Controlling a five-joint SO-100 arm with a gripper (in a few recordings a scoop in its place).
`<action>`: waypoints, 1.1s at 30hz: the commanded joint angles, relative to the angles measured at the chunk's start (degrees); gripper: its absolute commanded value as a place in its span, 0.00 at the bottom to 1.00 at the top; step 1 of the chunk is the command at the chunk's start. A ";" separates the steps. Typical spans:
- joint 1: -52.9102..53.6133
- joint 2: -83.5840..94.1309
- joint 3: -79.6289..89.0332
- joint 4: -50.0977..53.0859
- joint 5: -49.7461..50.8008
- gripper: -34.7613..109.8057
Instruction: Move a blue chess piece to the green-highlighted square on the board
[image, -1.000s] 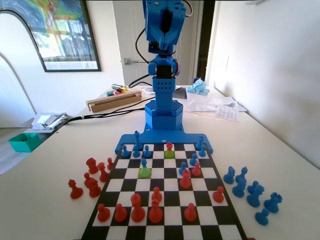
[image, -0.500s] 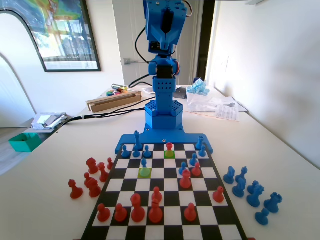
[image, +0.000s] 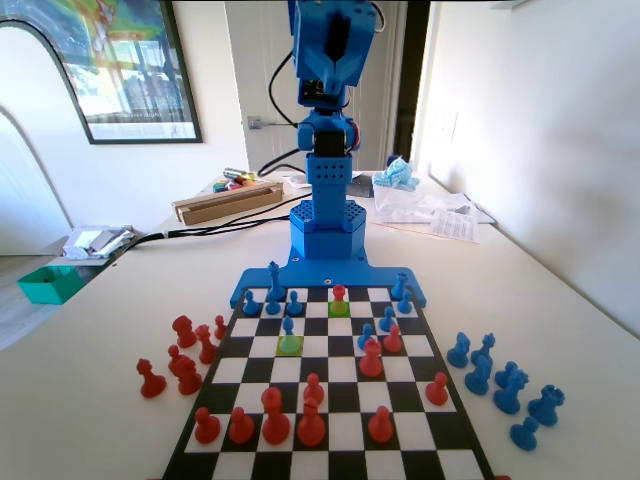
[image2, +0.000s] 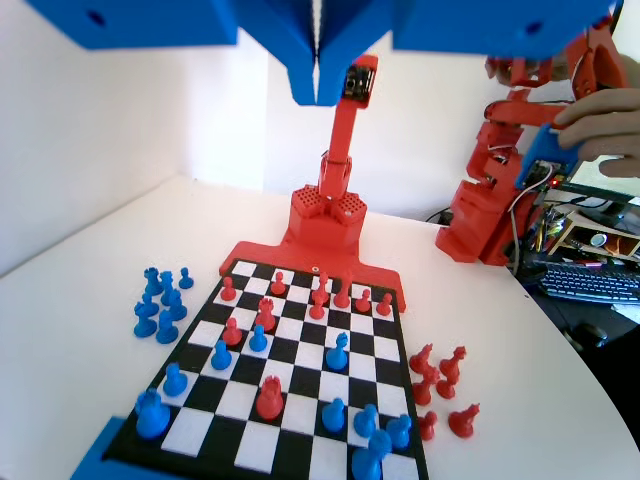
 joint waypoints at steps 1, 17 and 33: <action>-1.58 -3.34 -4.75 -0.26 -1.23 0.25; -3.52 -37.53 -16.79 3.78 -16.17 0.25; 9.84 -67.59 -22.41 1.41 -40.61 0.25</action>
